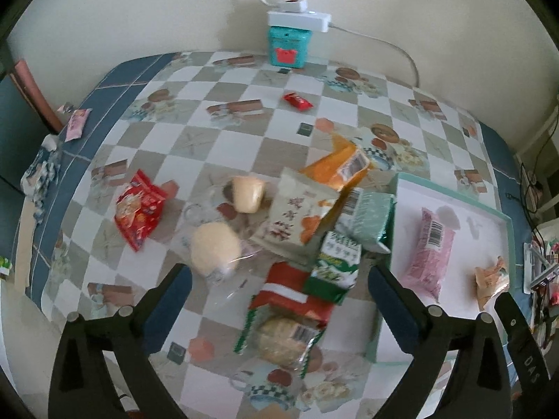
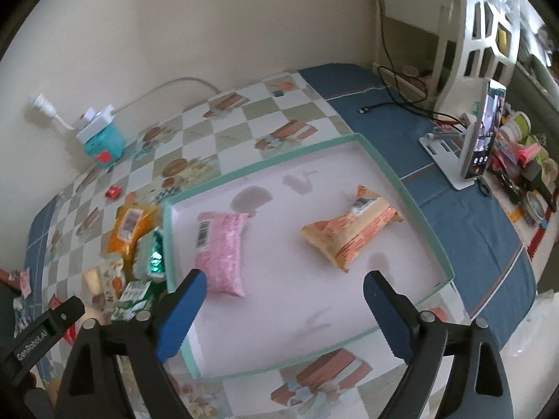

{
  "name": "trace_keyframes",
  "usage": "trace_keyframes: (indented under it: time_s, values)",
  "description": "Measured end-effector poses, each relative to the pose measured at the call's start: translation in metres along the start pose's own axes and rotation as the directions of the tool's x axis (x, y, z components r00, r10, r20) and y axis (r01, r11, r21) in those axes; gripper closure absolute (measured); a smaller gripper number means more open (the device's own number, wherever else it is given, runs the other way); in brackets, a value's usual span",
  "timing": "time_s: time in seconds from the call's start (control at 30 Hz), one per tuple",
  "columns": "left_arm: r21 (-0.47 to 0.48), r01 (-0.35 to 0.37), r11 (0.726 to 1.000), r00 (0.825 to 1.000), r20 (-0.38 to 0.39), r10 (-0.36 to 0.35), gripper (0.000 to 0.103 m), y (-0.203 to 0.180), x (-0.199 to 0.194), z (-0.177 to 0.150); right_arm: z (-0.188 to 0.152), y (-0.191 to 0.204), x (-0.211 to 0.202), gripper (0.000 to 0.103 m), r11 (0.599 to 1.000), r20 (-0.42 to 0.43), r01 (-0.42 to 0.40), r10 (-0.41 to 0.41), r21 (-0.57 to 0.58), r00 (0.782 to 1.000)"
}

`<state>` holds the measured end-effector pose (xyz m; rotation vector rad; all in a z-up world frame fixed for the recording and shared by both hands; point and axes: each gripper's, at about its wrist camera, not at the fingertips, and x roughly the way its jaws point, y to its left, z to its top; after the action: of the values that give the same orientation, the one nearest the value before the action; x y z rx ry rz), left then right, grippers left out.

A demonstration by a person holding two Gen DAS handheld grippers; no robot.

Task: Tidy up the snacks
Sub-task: 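Withdraw both tools from the tray back toward the snack pile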

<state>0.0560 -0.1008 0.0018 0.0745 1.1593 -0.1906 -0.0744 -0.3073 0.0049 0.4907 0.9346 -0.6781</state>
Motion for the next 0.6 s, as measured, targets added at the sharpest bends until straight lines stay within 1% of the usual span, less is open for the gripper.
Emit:
trace_keyframes:
  time_s: [0.13,0.23,0.43,0.6]
  values:
    - [-0.028,-0.017,0.999,1.000,0.009,0.017,0.002,0.015,-0.004,-0.004,-0.010,0.015,-0.003,0.009,0.999,0.003,0.002,-0.001,-0.042,1.000]
    - [-0.054,-0.034,0.998,0.999,0.017,0.035,0.002,0.030,-0.007,-0.006,-0.017,0.027,-0.004,0.000,0.997,0.001,-0.004,0.004,-0.071,1.000]
    - [-0.116,-0.064,0.991,0.998,0.002,0.064,0.002,0.065,-0.005,-0.012,-0.028,0.047,-0.007,0.000,0.993,0.001,-0.005,0.005,-0.121,1.000]
    - [-0.159,-0.096,0.983,0.995,-0.021,0.094,0.002,0.092,0.001,-0.018,-0.039,0.063,-0.007,0.000,0.987,-0.018,-0.033,0.031,-0.155,0.999]
